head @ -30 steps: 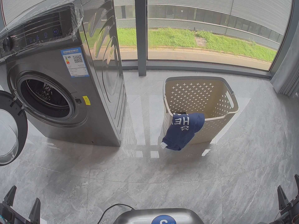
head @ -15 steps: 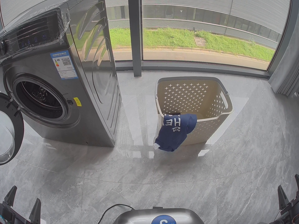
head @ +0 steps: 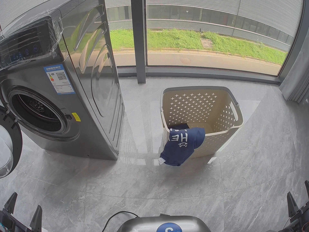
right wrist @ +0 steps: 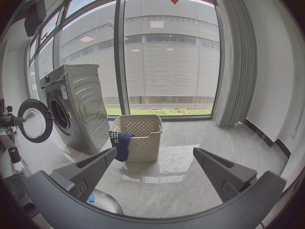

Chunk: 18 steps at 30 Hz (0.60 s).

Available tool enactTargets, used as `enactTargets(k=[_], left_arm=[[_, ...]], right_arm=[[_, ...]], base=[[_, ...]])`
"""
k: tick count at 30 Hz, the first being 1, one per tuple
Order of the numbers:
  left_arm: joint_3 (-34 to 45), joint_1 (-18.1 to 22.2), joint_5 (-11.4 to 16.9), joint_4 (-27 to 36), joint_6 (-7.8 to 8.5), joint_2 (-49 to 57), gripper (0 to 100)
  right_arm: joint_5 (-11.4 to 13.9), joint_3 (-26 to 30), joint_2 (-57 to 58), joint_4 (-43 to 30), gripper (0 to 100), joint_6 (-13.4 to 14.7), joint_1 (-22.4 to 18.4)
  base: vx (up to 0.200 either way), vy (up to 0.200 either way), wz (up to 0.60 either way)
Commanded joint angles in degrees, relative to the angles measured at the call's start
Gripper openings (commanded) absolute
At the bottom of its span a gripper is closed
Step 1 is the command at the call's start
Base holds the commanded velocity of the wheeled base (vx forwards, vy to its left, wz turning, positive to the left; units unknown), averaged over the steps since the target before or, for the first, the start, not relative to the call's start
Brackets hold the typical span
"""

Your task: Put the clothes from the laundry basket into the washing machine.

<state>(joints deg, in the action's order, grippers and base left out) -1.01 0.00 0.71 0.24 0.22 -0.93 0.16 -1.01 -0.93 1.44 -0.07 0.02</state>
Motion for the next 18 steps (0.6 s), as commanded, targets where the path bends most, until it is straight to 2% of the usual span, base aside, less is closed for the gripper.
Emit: enactTargets(k=[1,10,18], left_arm=[[0.8,0.0,0.0,0.0,0.04,0.6,100],[0.8,0.0,0.1,0.0,-0.04,0.6,100],[0.8,0.0,0.1,0.1,-0.04,0.6,100]], right_arm=[[0.0,1.0,0.6,0.1,100,0.0,0.1],[-0.6,1.0,0.6,0.2,100,0.7,0.1],[-0.4,1.0,0.6,0.1,100,0.6,0.1]], base=[[0.000,-0.200,0.00],[0.000,-0.200,0.00],[0.000,0.000,0.00]])
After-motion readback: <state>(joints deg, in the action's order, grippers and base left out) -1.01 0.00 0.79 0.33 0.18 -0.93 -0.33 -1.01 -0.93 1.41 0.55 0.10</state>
